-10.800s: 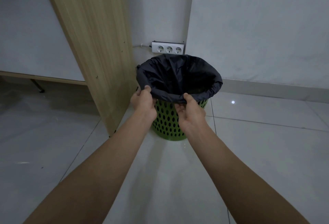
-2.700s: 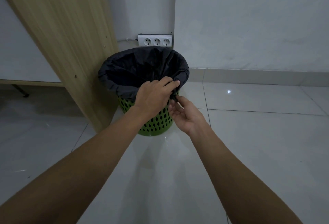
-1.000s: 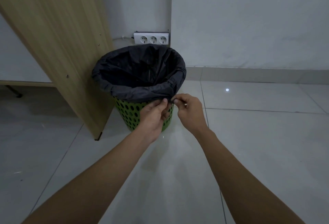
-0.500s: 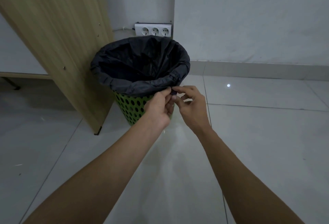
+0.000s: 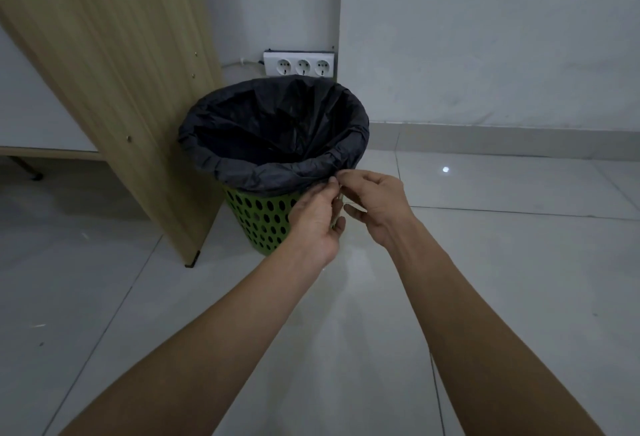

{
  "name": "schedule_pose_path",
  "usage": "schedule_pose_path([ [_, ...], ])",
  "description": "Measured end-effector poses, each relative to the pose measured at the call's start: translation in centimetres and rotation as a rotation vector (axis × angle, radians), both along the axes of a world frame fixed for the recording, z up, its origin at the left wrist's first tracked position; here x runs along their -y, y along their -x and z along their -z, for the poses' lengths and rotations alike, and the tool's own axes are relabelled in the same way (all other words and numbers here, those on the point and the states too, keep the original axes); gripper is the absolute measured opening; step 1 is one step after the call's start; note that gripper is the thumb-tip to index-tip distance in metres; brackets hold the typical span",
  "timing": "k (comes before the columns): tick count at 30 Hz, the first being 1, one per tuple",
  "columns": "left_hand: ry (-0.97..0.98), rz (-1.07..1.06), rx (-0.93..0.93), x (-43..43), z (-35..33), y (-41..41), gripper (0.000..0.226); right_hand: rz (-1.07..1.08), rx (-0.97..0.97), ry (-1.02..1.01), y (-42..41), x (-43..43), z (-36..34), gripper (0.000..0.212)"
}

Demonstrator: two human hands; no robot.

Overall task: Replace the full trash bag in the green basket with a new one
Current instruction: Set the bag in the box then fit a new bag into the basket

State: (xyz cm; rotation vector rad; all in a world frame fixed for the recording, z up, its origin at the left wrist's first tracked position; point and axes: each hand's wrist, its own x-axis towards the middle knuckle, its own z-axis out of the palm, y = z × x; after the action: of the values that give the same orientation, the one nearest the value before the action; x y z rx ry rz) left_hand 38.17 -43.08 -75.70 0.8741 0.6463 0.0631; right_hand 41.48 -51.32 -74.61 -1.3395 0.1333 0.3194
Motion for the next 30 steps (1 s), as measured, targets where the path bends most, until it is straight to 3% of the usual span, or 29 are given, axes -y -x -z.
schedule_pose_path([
  [3, -0.007, -0.006, -0.041, 0.1, -0.1, -0.1, 0.024, 0.041, -0.128, -0.043, 0.0, 0.1, -0.1, 0.03],
  [6, 0.0, -0.074, -0.08, 0.5, -0.5, -0.2, 0.026, -0.048, -0.25, -0.109, 0.5, -0.3, -0.6, 0.017],
  [8, -0.006, -0.145, -0.099, 0.7, -1.1, -0.4, 0.013, -0.051, -0.267, -0.188, 0.7, -0.6, -1.2, 0.015],
  [10, -0.021, -0.194, -0.104, 0.8, -1.8, -0.3, 0.018, -0.032, -0.281, -0.217, 0.7, -1.0, -1.7, 0.016],
  [14, -0.066, -0.131, -0.024, 0.6, -2.4, 0.2, 0.024, -0.019, -0.342, -0.156, -0.1, -1.9, -2.6, 0.023],
  [17, -0.089, -0.084, -0.039, 0.2, -3.5, 0.3, 0.046, -0.015, -0.365, -0.122, -0.8, -1.9, -2.8, 0.023],
  [24, -0.145, -0.252, -0.094, 0.1, -4.8, -0.6, 0.019, -0.035, -0.38, -0.19, -0.4, -1.6, -4.2, 0.02],
  [26, -0.141, -0.236, -0.081, 0.0, -4.9, -0.6, 0.019, -0.027, -0.393, -0.168, 0.1, -1.4, -5.4, 0.017],
  [30, -0.113, -0.151, -0.088, -0.7, -5.1, -0.4, 0.03, -0.016, -0.412, -0.062, 0.5, -1.9, -7.0, 0.04],
])
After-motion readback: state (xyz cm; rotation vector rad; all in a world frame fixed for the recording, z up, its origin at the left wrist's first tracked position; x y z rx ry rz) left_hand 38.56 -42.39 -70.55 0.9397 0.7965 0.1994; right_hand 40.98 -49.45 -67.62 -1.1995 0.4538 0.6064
